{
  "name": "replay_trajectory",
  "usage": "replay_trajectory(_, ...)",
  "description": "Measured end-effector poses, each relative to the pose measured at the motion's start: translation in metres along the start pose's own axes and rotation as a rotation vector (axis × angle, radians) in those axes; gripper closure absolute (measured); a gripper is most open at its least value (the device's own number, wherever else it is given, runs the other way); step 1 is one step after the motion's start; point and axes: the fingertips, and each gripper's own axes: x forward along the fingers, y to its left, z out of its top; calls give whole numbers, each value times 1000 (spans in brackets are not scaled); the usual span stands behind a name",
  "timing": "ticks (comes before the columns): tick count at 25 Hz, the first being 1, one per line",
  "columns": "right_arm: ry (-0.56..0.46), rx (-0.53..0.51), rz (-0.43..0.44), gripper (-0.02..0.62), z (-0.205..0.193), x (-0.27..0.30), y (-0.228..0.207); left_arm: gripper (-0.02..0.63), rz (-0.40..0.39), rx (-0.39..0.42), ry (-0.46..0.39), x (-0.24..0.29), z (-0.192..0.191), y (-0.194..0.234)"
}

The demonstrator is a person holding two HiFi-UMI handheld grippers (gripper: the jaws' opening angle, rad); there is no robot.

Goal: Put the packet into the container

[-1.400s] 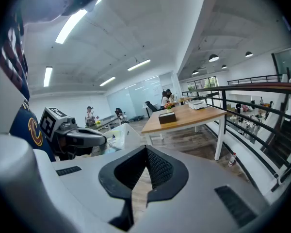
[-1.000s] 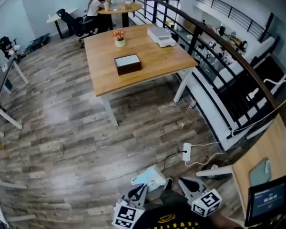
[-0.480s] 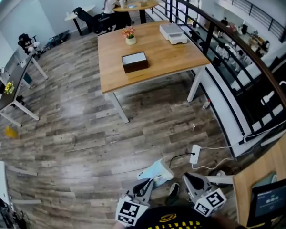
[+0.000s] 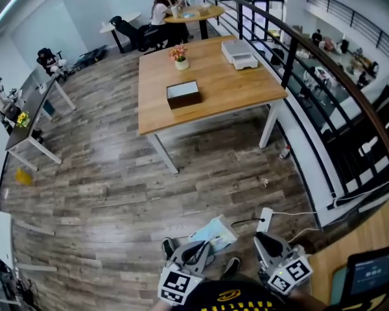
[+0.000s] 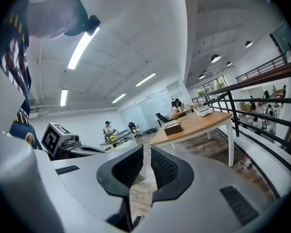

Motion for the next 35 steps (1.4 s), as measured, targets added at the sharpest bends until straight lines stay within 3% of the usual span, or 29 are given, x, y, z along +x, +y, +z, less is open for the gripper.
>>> replay_trajectory(7,-3,-24,15,557,9,53,-5,597,25,83,-3,19,12,52)
replay_trajectory(16,-20,-63,-79,557,35,175,4,595,-80,201,35,47,20,168)
replay_trajectory(22,-10,-107,-97,557,47,252,33,595,-138,198,26,48,38,245)
replay_trajectory(28,33,-72,-106,557,45,288,38,595,-142,215,29,53,46,286)
replay_trajectory(29,44,-64,-100,551,43,293,38,596,-142,209,29,55,47,290)
replay_trajectory(32,98,-28,-74,455,32,309,38,596,-141,202,34,60,52,299)
replay_trajectory(35,152,-28,-43,442,24,325,37,595,-144,204,38,66,56,303)
